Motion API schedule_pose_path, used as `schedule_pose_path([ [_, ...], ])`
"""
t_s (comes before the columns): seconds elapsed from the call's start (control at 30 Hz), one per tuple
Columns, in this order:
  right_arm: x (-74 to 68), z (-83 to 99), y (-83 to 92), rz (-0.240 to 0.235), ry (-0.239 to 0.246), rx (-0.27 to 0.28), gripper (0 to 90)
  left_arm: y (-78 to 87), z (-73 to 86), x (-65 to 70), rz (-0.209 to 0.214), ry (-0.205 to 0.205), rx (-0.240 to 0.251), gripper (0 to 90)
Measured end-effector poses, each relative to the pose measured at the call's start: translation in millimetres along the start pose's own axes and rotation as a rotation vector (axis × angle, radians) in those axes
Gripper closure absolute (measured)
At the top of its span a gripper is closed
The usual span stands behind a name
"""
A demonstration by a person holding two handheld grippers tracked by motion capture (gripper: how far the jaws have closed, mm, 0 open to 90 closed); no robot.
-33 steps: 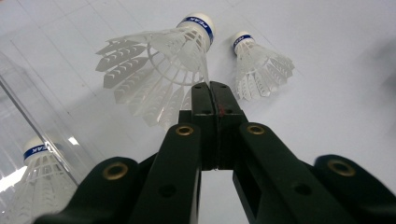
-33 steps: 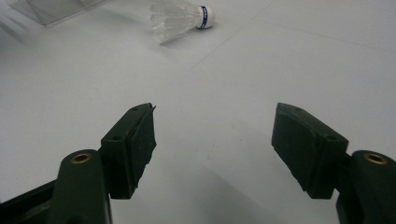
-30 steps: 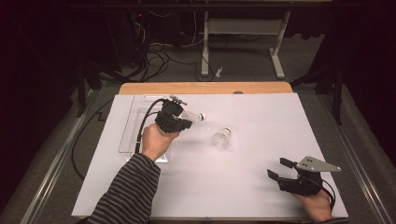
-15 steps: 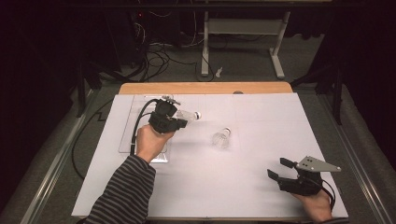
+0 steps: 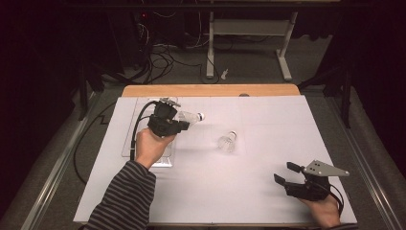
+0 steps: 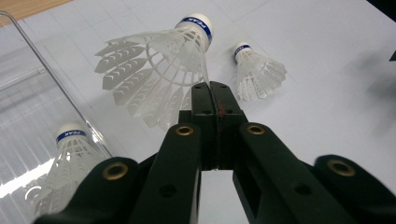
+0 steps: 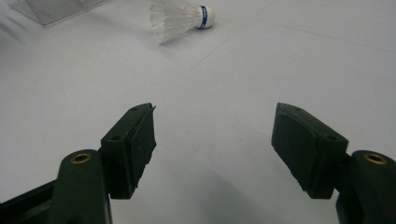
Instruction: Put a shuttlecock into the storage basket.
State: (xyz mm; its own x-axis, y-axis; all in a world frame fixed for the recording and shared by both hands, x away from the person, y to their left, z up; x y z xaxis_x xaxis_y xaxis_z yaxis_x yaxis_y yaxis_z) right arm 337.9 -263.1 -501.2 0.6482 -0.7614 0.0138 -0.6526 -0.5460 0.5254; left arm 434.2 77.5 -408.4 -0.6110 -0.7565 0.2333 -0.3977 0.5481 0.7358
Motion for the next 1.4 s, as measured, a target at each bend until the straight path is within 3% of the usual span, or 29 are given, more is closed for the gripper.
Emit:
schedule_pose_path([
  [1.4,0.8,-0.6,1.0,0.005,-0.003,0.007,30.9,36.8,18.6,-33.3,-0.055,0.078,0.057,89.9],
])
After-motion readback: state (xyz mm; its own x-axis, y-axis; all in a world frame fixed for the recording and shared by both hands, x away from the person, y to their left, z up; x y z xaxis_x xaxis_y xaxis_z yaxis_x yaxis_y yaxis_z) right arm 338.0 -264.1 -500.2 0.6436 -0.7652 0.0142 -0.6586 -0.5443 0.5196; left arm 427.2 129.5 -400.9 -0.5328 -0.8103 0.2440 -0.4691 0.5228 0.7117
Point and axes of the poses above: each handheld gripper's, and its own axes: y roughly backward along the jaws, z roughly out of its underside, x roughly to its right, the point moved 9 cm from there along -y, roughly forward along the jaws, and after that the axes turned 4 degrees about y, right-handed, at the moved point
